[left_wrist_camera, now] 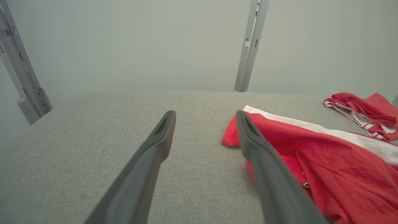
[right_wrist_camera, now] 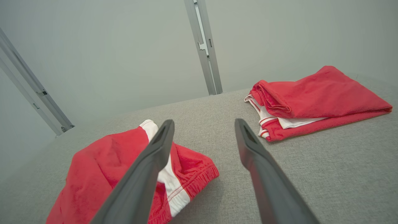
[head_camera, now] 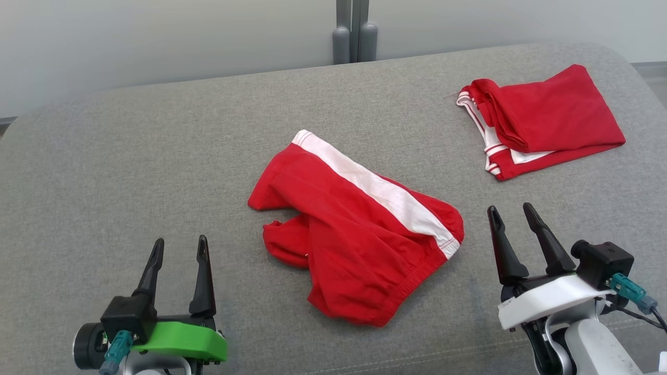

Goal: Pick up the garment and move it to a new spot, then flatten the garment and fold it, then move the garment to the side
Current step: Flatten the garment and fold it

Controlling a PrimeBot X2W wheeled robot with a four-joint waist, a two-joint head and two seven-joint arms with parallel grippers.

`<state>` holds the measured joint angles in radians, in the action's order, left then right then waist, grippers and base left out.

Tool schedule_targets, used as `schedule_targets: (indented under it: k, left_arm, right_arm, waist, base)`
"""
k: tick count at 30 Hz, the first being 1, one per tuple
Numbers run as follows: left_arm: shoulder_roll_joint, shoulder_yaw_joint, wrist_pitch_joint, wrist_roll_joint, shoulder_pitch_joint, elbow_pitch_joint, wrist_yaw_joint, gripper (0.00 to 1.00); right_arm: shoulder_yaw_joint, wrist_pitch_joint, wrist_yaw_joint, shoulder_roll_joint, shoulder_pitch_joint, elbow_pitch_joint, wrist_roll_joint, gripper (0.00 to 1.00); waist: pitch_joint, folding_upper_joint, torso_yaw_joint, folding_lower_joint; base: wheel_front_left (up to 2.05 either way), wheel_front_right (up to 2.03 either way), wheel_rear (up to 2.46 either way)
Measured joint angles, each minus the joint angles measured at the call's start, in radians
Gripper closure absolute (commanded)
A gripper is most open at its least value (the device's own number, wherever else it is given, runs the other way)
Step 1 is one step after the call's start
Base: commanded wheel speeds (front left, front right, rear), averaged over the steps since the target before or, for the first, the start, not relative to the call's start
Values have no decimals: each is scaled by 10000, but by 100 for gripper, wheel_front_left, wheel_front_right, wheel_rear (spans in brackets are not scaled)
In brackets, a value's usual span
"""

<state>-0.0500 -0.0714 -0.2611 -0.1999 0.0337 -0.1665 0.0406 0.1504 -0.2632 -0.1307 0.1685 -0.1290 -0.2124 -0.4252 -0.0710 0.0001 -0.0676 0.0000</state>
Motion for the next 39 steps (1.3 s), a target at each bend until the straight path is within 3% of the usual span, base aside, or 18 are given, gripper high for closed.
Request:
schedule_targets:
  k: [13, 33, 34, 35, 36, 39]
  left_arm:
    - [-213, -514, 0, 251, 955, -1751, 736, 0]
    - [-441, -1175, 0, -291, 2494, -5131, 871, 0]
    - [-439, -1241, 0, -364, 2546, -5281, 871, 3]
    - [-428, -1296, 2, -491, 2612, -5396, 872, 64]
    - [-416, -1363, 0, -550, 2686, -5459, 872, 100]
    - [-420, -1517, 0, -692, 2847, -5509, 874, 100]
  right_arm:
    - [42, 0, 0, -322, 8, 50, 278, 0]
    - [286, 0, 0, -447, -305, -107, 234, 0]
    - [282, 0, 0, -447, -307, -107, 236, 0]
    - [272, 2, 0, -451, -307, -105, 236, 0]
    - [253, 2, 0, -453, -307, -102, 238, 0]
    - [224, 2, 0, -462, -305, -92, 251, 0]
  waist:
    - [-109, -1, -616, 0]
    - [-694, 0, -1864, 0]
    - [-720, 0, -1889, 0]
    - [-741, 0, -1904, 0]
    - [-752, 0, -1903, 0]
    - [-744, 0, -1816, 0]
  base:
    - [0, 0, 0]
    - [0, 0, 0]
    - [0, 0, 0]
    - [0, 0, 0]
    - [0, 0, 0]
    - [0, 0, 0]
